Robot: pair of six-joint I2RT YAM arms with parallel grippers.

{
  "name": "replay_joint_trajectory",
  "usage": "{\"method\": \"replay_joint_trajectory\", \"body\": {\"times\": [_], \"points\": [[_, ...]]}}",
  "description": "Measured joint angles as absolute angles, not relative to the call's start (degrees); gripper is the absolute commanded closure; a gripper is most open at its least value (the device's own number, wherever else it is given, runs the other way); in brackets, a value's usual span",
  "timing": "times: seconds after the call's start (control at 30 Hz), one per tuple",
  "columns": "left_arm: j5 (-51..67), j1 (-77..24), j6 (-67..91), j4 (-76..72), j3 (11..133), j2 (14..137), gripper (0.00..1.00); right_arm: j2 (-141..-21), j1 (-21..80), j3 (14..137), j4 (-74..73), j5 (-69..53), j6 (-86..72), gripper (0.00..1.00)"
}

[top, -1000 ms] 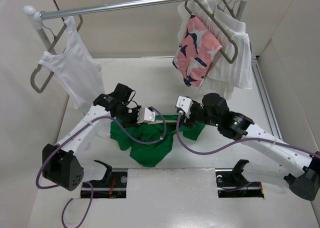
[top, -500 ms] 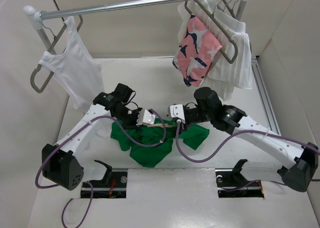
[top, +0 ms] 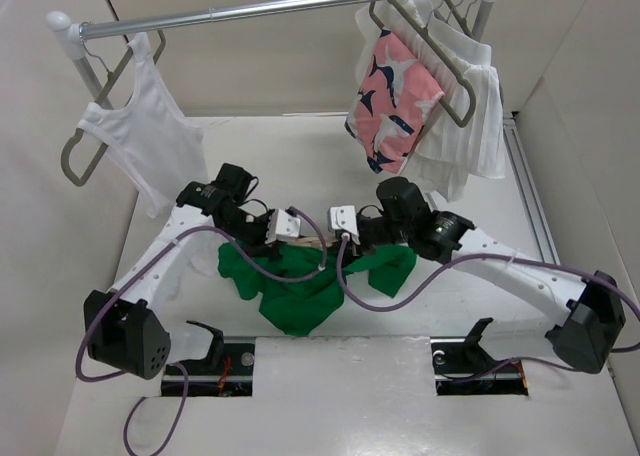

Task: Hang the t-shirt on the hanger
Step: Place tshirt on hanger

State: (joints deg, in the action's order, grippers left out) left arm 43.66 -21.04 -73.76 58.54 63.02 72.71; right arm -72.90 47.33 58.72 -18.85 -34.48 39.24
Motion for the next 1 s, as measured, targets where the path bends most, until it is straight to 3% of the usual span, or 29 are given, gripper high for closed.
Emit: {"method": "replay_joint_trajectory", "body": {"times": [0.2,0.23,0.27,0.3,0.4,1.0], "points": [[51.5,-11.2,-78.7,60.4,64.2,74.5,1.0,-68.4,44.1,55.5,-16.7,-32.0,35.8,1.0],[52.1,-9.9,-79.4,60.6,64.2,74.8,0.96,-66.9,43.1,54.9,-17.4,-31.7,35.0,1.0],[52.4,-8.8,-79.9,60.6,64.2,74.8,0.75,-65.4,42.4,54.6,-18.2,-31.4,34.3,1.0],[52.5,-8.4,-80.2,60.3,64.2,74.8,0.64,-64.2,41.9,54.5,-19.1,-31.0,33.5,1.0],[51.0,-7.0,-78.8,57.4,64.2,74.0,0.0,-62.0,41.6,55.5,-23.7,-29.4,31.3,1.0],[46.0,-7.3,-38.3,21.8,60.4,45.5,0.0,-68.4,46.5,62.5,-18.3,-7.4,9.6,1.0]]}}
